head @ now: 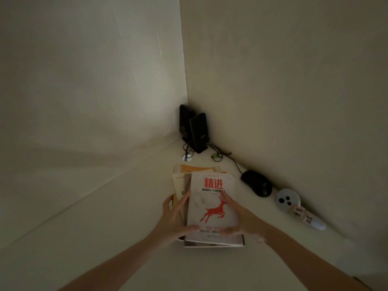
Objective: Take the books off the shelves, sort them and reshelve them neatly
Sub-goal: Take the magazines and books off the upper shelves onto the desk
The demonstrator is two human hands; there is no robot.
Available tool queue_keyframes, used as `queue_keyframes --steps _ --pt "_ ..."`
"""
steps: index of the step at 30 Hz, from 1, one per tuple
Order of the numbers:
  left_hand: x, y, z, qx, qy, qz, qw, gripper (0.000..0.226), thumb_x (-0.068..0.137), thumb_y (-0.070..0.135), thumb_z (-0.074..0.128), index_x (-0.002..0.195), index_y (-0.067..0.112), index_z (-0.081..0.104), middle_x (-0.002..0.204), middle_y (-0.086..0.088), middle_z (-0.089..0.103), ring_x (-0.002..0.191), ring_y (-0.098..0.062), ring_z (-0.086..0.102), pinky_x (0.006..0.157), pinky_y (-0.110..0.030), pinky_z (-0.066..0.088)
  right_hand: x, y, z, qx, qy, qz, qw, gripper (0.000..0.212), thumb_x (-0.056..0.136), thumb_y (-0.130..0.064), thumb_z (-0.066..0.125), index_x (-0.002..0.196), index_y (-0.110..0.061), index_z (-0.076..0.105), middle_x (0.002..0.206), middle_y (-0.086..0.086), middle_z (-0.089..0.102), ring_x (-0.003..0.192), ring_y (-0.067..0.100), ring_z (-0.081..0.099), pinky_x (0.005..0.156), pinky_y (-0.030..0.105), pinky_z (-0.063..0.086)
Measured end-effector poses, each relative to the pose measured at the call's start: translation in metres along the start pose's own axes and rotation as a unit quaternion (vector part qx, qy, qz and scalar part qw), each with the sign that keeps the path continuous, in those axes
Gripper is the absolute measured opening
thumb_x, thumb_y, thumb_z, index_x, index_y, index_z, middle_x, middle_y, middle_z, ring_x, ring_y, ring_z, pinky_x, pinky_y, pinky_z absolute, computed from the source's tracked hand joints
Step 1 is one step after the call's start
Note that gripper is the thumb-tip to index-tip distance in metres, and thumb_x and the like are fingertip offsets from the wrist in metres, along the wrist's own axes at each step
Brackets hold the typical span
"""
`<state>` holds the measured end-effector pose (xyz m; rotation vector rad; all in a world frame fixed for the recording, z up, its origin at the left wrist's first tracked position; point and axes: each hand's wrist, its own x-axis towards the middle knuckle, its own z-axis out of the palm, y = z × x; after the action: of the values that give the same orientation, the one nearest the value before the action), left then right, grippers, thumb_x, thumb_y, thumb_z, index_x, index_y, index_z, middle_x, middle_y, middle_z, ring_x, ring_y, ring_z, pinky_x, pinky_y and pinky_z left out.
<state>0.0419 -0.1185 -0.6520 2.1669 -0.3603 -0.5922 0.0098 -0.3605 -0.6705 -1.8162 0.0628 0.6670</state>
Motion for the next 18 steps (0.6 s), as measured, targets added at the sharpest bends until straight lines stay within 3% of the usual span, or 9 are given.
queue_keyframes --steps 4,8,11,14,16,18 --pt "0.009 -0.003 0.006 -0.003 0.000 -0.010 1.000 0.113 0.039 0.074 0.068 0.132 0.057 0.005 0.137 0.020 0.003 0.140 -0.013 -0.009 0.115 -0.046 0.014 0.007 0.008 -0.001 0.022 0.019 0.011 1.000 0.119 0.068 -0.002 0.082 0.148 -0.043 0.004 0.143 -0.002 0.034 0.126 0.017 0.046 0.106 0.039 0.043" --pt "0.010 -0.004 0.009 0.020 -0.011 -0.049 0.999 0.128 0.025 0.094 0.053 0.135 0.053 0.004 0.153 0.004 -0.003 0.144 -0.021 -0.004 0.116 -0.047 0.015 0.009 0.003 0.001 -0.010 0.033 0.034 0.999 0.119 0.061 -0.013 0.086 0.134 -0.060 0.005 0.142 0.003 0.030 0.126 0.022 0.042 0.108 0.043 0.040" --pt "0.011 0.004 0.003 0.117 -0.022 -0.065 0.991 0.140 0.020 0.096 0.046 0.143 0.045 0.005 0.156 0.001 0.005 0.144 -0.023 0.004 0.116 -0.043 0.011 0.008 -0.010 0.003 -0.134 0.053 0.065 0.987 0.115 0.068 -0.024 0.083 0.143 -0.053 0.001 0.154 0.008 0.005 0.140 0.034 0.013 0.116 0.054 0.018" --pt "0.012 0.018 -0.009 0.078 -0.013 -0.102 0.992 0.119 0.046 0.074 0.068 0.142 0.049 0.001 0.156 0.001 -0.009 0.145 -0.028 0.003 0.116 -0.051 0.017 0.005 -0.039 0.003 -0.172 0.123 0.051 0.976 0.115 0.071 -0.030 0.082 0.148 -0.044 -0.002 0.156 0.003 -0.024 0.143 0.033 -0.016 0.115 0.057 0.002" --pt "0.013 0.031 -0.020 0.071 0.008 -0.080 0.994 0.106 0.066 0.056 0.076 0.144 0.049 0.004 0.155 0.004 -0.012 0.145 -0.028 0.003 0.115 -0.052 0.019 0.003 -0.064 0.003 -0.177 0.151 0.010 0.973 0.114 0.070 -0.032 0.082 0.147 -0.046 -0.001 0.156 -0.001 -0.025 0.144 0.030 -0.019 0.114 0.057 -0.002" --pt "0.014 0.048 -0.031 0.077 0.023 -0.054 0.995 0.102 0.072 0.048 0.074 0.147 0.043 0.005 0.155 0.004 -0.012 0.145 -0.026 0.002 0.116 -0.050 0.018 0.002 -0.087 0.002 -0.184 0.161 -0.020 0.969 0.113 0.069 -0.037 0.082 0.146 -0.048 0.001 0.157 -0.003 -0.023 0.144 0.029 -0.018 0.114 0.058 -0.001"
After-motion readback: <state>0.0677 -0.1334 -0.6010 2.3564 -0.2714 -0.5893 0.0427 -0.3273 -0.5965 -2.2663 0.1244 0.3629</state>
